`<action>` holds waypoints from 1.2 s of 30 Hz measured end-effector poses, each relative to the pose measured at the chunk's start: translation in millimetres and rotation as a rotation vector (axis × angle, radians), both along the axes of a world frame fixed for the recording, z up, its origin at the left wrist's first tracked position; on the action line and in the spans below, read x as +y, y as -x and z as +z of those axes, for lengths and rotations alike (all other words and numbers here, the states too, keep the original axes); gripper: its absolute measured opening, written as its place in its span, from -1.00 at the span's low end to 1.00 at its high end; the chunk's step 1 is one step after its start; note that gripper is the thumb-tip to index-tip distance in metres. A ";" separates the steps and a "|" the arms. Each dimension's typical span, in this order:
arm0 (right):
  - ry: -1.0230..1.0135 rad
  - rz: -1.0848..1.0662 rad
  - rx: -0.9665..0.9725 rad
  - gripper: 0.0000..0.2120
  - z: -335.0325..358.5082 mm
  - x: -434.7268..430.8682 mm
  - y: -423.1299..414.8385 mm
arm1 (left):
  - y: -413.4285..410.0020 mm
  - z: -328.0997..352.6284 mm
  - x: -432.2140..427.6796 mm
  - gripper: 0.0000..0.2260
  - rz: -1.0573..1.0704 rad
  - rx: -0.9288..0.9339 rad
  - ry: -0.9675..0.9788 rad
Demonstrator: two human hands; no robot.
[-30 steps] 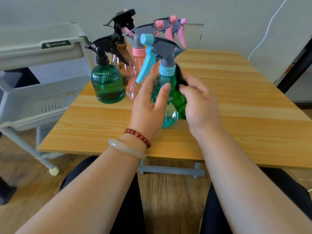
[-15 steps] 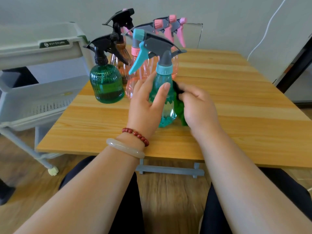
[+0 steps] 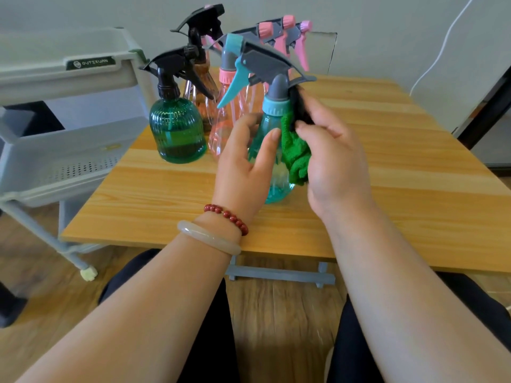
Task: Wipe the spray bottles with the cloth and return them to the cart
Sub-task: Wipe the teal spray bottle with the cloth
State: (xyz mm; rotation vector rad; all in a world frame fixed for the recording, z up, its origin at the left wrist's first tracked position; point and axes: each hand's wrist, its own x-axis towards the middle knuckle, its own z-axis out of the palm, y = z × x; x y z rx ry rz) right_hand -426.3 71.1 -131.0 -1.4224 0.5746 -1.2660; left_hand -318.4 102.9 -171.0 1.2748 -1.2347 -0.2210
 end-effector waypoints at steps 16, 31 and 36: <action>-0.003 -0.135 0.183 -0.50 -14.0 4.9 4.6 | -3.7 0.0 -1.1 -0.50 -0.007 0.015 -0.020; 0.038 0.012 0.093 -0.66 -12.5 5.2 -0.6 | -1.3 1.3 4.1 -0.64 -0.054 0.148 -0.005; 0.029 -0.030 0.231 -0.63 -15.5 7.1 4.2 | -4.9 -0.1 0.0 -0.52 0.004 0.008 -0.016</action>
